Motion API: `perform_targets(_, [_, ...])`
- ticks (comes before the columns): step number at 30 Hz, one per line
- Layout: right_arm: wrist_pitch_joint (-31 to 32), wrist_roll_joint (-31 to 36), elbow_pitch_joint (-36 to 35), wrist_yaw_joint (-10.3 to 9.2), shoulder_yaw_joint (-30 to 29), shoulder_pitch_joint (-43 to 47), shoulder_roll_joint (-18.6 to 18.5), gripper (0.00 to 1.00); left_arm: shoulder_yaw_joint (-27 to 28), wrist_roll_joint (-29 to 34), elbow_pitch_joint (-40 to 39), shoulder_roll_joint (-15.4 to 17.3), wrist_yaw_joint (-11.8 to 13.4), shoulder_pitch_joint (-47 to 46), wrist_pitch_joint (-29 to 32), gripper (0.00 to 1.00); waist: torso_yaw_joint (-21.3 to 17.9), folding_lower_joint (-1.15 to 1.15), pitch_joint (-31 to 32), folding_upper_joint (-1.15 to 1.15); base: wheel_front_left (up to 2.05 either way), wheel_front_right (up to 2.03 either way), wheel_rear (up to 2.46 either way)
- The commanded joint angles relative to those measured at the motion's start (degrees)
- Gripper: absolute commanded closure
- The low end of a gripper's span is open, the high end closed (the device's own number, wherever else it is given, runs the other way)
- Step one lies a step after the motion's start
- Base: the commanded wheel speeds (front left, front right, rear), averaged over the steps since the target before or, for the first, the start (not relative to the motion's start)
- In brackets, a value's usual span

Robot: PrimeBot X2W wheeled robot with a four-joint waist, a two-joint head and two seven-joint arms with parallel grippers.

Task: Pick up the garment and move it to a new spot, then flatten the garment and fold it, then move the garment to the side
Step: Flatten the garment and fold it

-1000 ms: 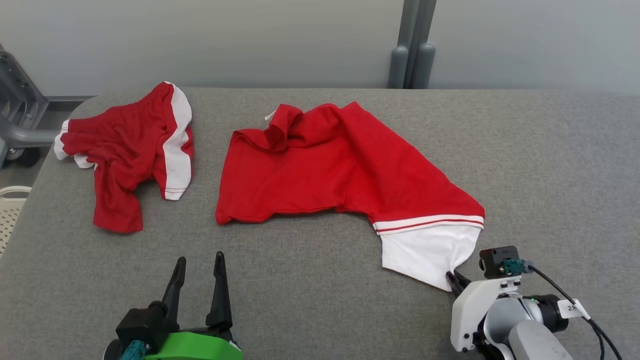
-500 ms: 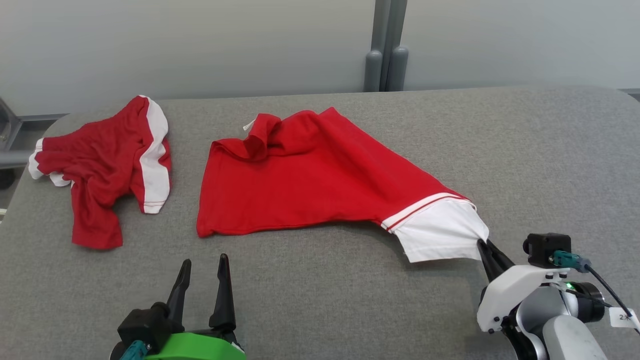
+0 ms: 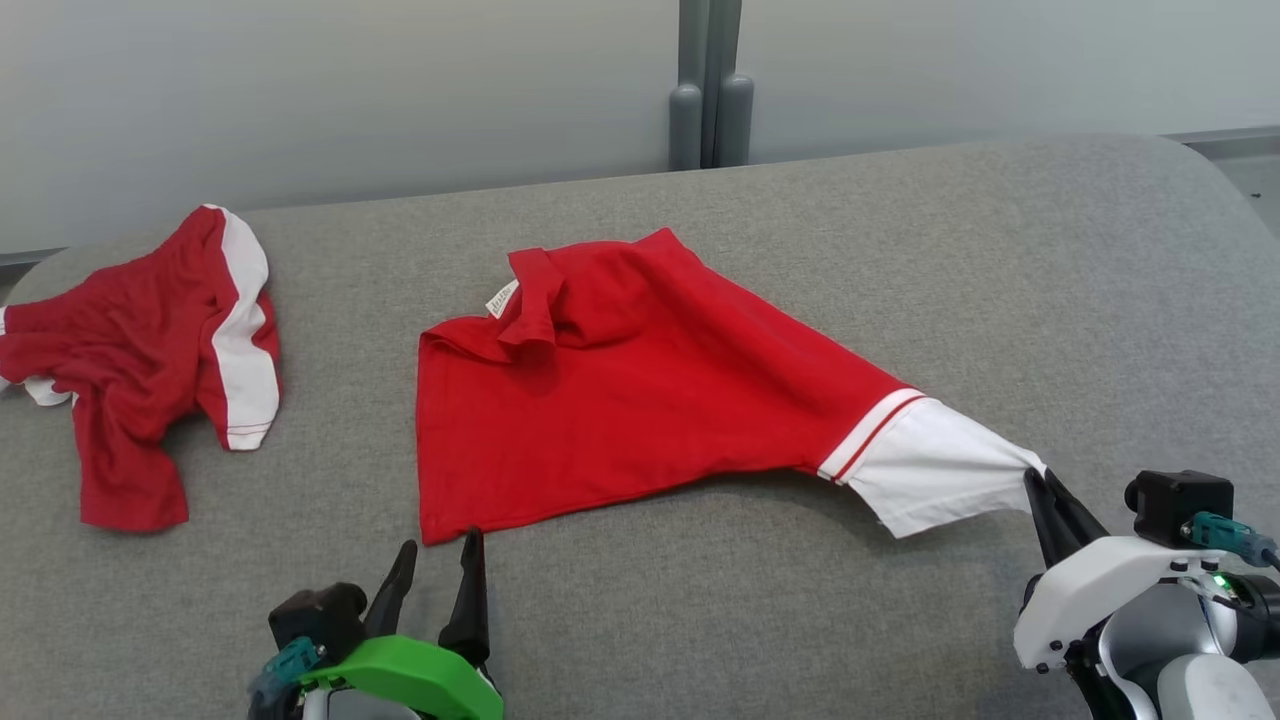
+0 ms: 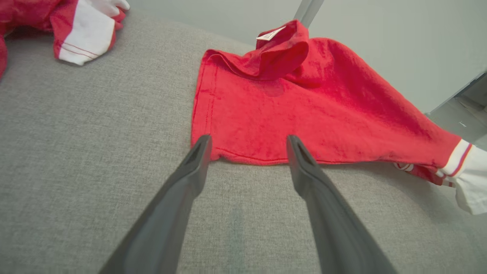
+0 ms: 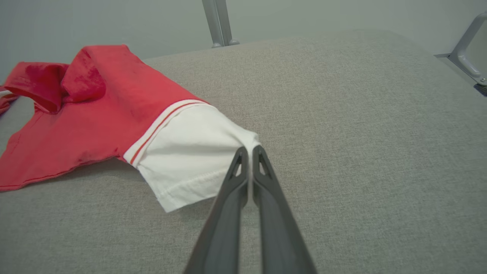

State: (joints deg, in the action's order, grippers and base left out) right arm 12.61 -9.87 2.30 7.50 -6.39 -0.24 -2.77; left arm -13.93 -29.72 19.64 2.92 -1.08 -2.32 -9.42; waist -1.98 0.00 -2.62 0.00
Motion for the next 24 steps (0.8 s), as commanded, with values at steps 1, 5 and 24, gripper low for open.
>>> perform_targets(1, [0.2, 0.2, -0.6, -0.02, 0.0, 0.3, -0.2, 1.00, 0.0, -1.3, 1.5, 0.1, 0.1, -1.6, 0.8, 0.00, -0.6, 0.00, -0.6, 0.00, 0.00, 0.00, 0.00])
perform_targets(5, [0.0, -0.2, -1.0, -0.02, 0.4, -0.1, -0.2, 1.00, -0.3, -1.9, 5.3, 0.1, 1.3, -3.8, 2.9, 0.00, -1.2, 0.00, -1.1, 0.00, 0.00, 0.00, 0.00])
perform_targets(24, [-1.6, -0.4, -0.4, -0.02, 2.6, -1.4, -0.2, 1.00, 0.2, -2.0, 14.5, 0.6, 9.5, -12.2, 10.1, 0.47, -2.3, 0.00, -3.0, 0.00, 0.00, 0.00, 0.00])
